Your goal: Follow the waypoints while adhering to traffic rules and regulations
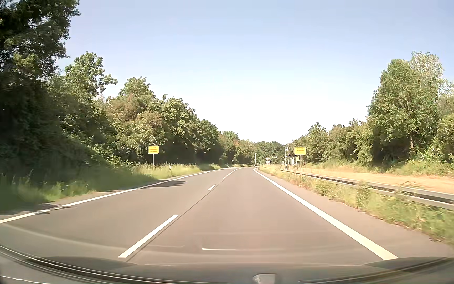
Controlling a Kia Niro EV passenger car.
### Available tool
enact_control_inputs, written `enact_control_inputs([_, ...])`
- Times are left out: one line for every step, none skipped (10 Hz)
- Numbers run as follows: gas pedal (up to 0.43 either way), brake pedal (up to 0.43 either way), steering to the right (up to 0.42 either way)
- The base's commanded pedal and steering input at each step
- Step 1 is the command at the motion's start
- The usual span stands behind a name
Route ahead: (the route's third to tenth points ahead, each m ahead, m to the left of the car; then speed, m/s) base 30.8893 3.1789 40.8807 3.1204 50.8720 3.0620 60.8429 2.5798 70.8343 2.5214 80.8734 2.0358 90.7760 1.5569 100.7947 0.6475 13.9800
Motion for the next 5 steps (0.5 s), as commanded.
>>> enact_control_inputs([0.047, 0.03, 0.0])
enact_control_inputs([0.047, 0.03, 0.0])
enact_control_inputs([0.047, 0.03, 0.0])
enact_control_inputs([0.047, 0.03, 0.0])
enact_control_inputs([0.047, 0.03, 0.0])
